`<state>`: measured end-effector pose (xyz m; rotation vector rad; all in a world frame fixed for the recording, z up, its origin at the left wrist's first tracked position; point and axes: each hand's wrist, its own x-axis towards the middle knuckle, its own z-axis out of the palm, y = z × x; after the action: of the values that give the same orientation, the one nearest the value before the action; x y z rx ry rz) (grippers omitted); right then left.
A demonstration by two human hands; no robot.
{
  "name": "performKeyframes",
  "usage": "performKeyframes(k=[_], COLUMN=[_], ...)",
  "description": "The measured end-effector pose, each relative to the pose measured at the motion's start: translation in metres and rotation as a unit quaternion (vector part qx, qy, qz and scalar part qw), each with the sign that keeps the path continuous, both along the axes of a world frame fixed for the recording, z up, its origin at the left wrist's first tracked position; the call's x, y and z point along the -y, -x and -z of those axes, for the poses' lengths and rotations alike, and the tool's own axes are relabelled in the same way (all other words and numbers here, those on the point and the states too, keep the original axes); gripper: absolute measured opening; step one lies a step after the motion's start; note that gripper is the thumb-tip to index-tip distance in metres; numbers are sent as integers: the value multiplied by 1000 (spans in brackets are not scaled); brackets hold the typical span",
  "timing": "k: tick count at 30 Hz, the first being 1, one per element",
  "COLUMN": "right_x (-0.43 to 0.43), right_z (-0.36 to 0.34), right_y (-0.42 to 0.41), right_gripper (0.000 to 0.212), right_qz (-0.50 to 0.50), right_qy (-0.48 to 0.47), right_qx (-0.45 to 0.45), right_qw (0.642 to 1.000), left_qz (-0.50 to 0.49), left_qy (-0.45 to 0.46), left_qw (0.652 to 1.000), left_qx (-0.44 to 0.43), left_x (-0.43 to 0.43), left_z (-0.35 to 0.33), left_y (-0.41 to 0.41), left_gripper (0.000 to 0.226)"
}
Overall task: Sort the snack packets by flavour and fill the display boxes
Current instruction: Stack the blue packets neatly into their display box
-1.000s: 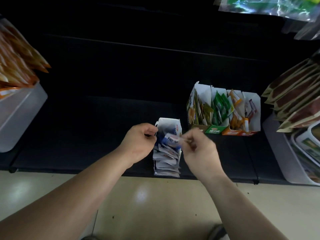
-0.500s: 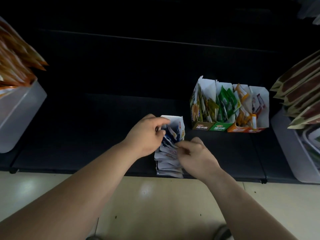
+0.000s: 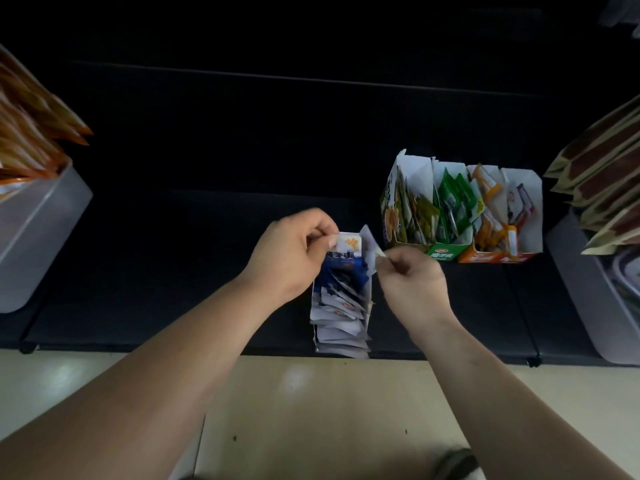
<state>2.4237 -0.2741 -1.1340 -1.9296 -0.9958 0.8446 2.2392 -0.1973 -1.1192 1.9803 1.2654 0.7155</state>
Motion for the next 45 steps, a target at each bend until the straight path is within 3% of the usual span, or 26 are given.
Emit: performKeyframes(k=[5,12,16,19,21,23,26,29,31,34,38,45], right_x=[1,-3,-10,-7,0,7,20,34,41,43,35,32], right_z=[-10,-31,-24,-8,-3,0,-4,-1,3,6,6,12], right_y=[2,-3,-7,-6,-1,5,12,19,23,24,23,27], right_gripper=[16,20,26,31,33,40,35,32,32,32,31,32], right_qz=[-11,-64,-173,-231,-221,-197,-158,-145,-148,-120,-90,-76], right_qy=[-30,-80,-16,12,15,7,36,102,115,83,69,76], right_qx=[-38,-90,-5,117,146,127,-5,-126,-124,-115,-135,-181], right_qw=[999,991,985,966,964,972,987,976,974,983,984,978], left_qz=[-33,19,70,-3,-55,-34,89,145,138,75,18,35], left_qy=[16,66,141,133,105,108,142,128,122,120,213,215], left_qw=[998,998,987,990,992,993,975,968,970,981,977,973], left_qx=[48,14,6,46,41,-16,-144,-160,-157,-132,-5,81], left_x=[-6,3,18,22,24,27,39,53,58,60,64,79], left_z=[-2,-3,5,3,1,0,8,23,35,47,59,65], left_y=[2,4,5,16,26,35,39,38,37,36,36,20], left_gripper=[12,12,14,15,19,36,83,106,113,99,60,53])
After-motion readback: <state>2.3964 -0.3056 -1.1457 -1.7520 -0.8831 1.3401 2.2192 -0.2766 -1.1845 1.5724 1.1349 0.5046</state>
